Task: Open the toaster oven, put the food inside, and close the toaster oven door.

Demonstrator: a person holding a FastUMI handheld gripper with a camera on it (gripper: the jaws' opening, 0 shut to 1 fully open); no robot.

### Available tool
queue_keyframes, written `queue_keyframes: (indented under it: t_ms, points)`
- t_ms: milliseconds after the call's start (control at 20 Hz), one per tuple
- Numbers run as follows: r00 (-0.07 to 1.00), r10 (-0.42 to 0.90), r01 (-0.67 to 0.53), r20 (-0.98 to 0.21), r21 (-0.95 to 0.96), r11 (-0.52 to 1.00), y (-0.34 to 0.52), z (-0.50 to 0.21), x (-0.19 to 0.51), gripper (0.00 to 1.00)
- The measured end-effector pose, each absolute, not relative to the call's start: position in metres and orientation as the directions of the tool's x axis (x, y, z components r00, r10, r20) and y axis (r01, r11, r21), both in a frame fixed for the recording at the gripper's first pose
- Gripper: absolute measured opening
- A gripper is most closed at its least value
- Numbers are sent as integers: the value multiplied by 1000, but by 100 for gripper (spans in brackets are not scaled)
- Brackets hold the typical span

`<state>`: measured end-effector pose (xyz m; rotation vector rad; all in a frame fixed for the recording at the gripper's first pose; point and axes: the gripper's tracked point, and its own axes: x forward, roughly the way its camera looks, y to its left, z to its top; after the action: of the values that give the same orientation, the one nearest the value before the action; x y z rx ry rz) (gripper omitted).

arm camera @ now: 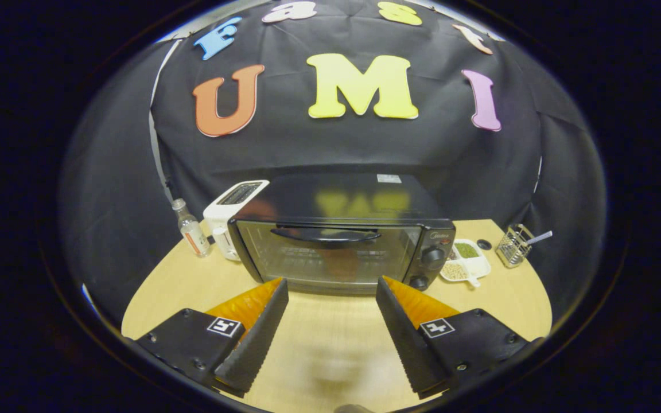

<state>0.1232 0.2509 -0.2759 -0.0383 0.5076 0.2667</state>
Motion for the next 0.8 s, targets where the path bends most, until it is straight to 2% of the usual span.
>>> queue_keyframes:
  t_ms: [250,550,800]
  points:
    - [882,246,-266,-402,7,964,226,-208,105,98]
    - [957,206,-214,-206,-17,977,166,-84,76,98]
    - [983,165,-166,-79,-6,986,112,-17,48,98]
